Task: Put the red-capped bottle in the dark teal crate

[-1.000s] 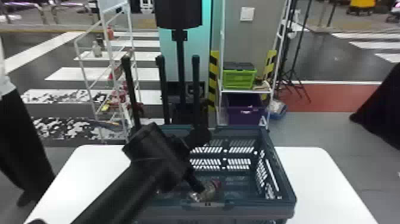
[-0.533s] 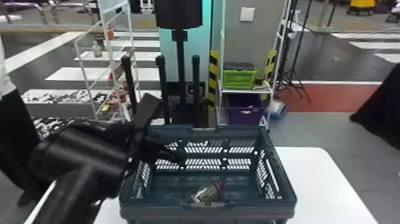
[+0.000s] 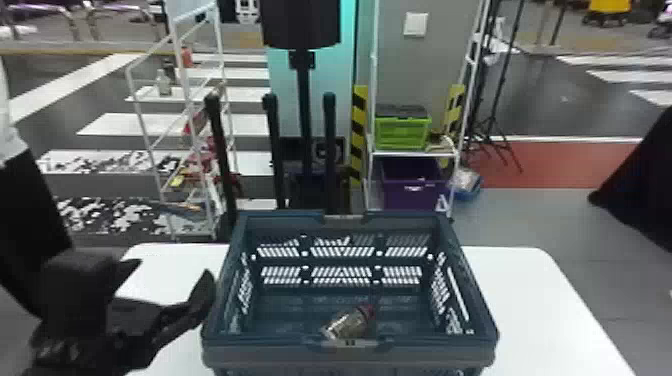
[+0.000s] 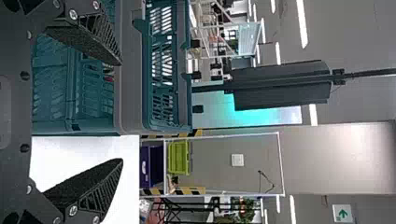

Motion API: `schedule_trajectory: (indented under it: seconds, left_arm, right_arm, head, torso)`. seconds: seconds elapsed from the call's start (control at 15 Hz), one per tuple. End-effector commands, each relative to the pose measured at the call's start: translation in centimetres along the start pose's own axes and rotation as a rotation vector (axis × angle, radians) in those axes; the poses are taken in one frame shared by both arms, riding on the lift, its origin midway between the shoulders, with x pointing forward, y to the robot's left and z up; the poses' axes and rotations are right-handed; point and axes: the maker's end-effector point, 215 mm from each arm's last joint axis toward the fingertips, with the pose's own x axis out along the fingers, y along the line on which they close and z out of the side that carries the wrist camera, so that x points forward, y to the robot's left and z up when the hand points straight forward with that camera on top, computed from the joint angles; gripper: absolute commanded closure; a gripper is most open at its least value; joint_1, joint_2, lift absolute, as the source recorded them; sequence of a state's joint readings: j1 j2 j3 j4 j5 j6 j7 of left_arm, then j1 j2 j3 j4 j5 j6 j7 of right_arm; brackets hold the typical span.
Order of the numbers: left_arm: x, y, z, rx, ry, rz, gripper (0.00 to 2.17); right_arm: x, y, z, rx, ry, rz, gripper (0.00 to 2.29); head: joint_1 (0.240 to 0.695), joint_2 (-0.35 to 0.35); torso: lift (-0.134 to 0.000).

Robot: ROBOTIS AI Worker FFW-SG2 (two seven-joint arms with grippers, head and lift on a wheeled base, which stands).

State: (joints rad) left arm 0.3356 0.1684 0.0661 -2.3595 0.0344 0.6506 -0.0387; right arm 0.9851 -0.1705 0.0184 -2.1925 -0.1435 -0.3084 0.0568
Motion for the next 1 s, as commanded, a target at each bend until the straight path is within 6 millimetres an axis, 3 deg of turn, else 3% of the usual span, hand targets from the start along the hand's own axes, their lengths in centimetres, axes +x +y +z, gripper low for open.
schedule_trajectory:
  seconds: [0.0,0.13,0.4,0.6,0.93]
  left_arm:
    - [-5.0,0.9,0.6,-0.035,-0.169,0.073,0.02]
    - [-7.6,0.8,-2.5,-0.067,-0.187,0.102,0.02]
    - [-11.2,-3.6,-9.5,-0.131,-0.176,0.105,0.02]
    - [-12.6,-5.6,-10.4,-0.137,-0.177,0.123,0.02]
    - [-14.0,-6.2,-10.4,-0.144,-0.192,0.131,0.02]
  right_arm:
    - [0.0,0.0,-0.2,-0.002,0.004,0.005,0.15]
    - [0.0,0.1,-0.4,-0.002,0.007,0.008,0.15]
    - [0.2,0.5,-0.8,0.001,0.011,0.021,0.15]
    - [0.4,0.7,-0.9,0.002,0.012,0.031,0.15]
    - [0.6,0.7,-1.3,0.012,0.016,0.041,0.15]
  head:
    - [0.499,0.0]
    - [0.499,0.0]
    - [0.499,0.0]
    - [0.499,0.0]
    - [0.499,0.0]
  torso:
    - [0.0]
    - [0.0]
    - [0.0]
    - [0.0]
    - [0.0]
